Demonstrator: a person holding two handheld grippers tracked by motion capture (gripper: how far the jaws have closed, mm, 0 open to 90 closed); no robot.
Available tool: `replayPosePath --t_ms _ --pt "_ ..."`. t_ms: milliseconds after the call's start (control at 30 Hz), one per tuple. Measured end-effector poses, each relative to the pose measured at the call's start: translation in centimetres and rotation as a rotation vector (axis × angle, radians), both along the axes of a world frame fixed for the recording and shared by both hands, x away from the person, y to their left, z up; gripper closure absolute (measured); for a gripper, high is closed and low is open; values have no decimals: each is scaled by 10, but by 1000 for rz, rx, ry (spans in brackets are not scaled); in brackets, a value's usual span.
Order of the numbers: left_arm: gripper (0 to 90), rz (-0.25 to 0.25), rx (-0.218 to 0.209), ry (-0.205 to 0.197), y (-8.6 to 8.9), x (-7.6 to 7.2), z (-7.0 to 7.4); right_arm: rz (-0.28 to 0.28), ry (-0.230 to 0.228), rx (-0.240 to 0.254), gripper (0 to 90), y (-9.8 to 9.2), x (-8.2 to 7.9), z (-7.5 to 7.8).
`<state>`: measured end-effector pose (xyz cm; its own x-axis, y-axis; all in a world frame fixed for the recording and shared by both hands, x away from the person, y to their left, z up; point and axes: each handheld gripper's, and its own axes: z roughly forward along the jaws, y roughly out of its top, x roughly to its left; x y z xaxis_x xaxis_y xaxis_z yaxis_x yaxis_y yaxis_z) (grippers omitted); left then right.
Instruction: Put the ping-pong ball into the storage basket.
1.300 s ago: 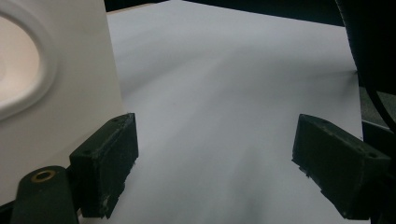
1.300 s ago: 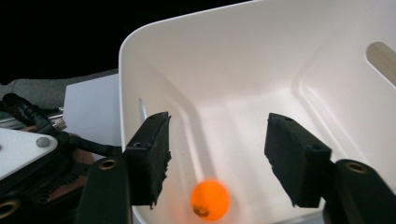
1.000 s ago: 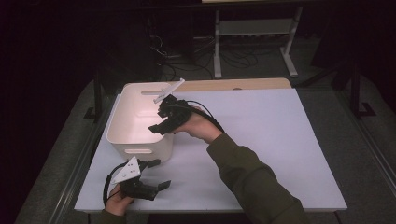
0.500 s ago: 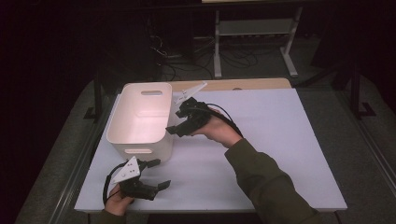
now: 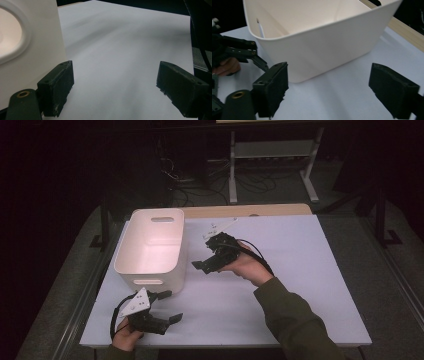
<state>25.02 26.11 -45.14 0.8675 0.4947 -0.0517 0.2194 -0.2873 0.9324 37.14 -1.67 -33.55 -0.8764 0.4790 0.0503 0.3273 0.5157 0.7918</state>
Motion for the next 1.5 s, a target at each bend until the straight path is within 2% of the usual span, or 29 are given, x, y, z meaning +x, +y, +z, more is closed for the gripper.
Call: replayPosePath --t_ms 100,233,367,1033,1500 --pt "141 0 2 0 0 0 0 -30 0 0 121 -6 0 -6" --pt "141 1 0 1 0 0 0 -68 0 9 60 -14 -1 -13" --pt "141 0 -2 -1 0 0 0 -90 -7 7 26 -23 -3 -22" --pt "141 1 3 -3 0 0 0 -178 -3 13 22 -61 -27 -55" --pt "141 1 -2 0 0 0 0 -265 -5 23 22 -105 -48 -73"
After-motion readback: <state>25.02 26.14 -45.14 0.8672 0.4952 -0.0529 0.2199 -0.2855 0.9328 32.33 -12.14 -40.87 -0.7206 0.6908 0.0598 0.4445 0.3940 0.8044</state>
